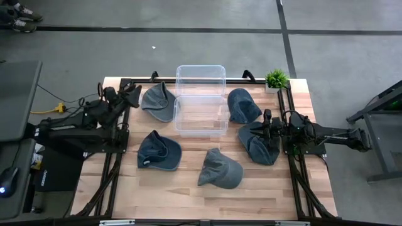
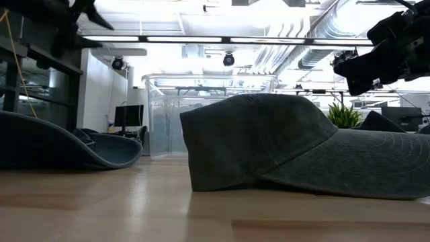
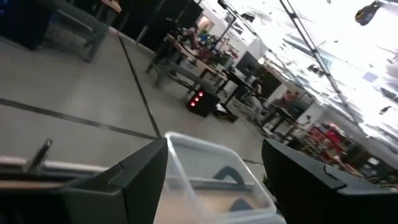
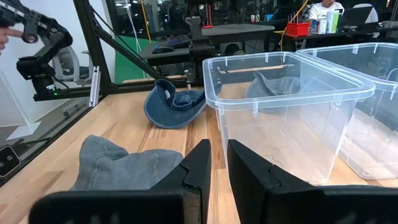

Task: Pick & Place hat
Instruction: Put the top gray cap into the top transparent bin

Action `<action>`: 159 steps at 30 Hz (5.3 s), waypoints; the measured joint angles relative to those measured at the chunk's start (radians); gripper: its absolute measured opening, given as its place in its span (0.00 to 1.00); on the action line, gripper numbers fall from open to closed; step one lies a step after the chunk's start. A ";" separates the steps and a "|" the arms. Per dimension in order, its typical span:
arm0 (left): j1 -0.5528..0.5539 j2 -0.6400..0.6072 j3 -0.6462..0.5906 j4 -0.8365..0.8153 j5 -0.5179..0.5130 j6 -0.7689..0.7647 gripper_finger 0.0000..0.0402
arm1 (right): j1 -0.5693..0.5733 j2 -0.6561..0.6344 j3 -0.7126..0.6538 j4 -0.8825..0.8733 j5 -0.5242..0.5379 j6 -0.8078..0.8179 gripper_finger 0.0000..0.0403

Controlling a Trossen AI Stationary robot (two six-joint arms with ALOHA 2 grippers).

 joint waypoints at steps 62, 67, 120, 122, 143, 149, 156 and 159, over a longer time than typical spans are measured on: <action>1.134 1.143 0.580 -0.176 1.308 0.894 0.65 | 0.000 0.000 0.000 0.000 0.000 0.000 0.12; 1.137 1.143 0.580 -0.231 1.189 0.556 0.65 | 0.000 0.000 0.000 0.000 0.000 0.000 0.12; 0.876 1.394 0.579 -0.297 0.982 -0.149 0.49 | 0.000 0.000 0.000 0.000 0.000 0.000 0.13; 0.876 1.394 0.579 -0.298 0.990 -0.148 0.41 | 0.000 0.000 0.000 0.000 0.000 0.000 0.13; 0.876 1.329 0.579 -0.374 1.023 0.050 0.01 | 0.000 0.000 0.000 0.000 0.000 0.000 0.13; 0.877 1.240 0.579 -0.422 1.027 0.145 0.01 | 0.000 0.000 0.000 0.000 0.000 0.000 0.13; 0.876 1.111 0.579 -0.468 1.025 0.332 0.01 | 0.000 0.000 0.000 0.000 0.000 0.000 0.13; 0.877 1.052 0.579 -0.465 1.027 0.353 0.01 | 0.000 0.000 0.000 0.000 0.000 0.000 0.13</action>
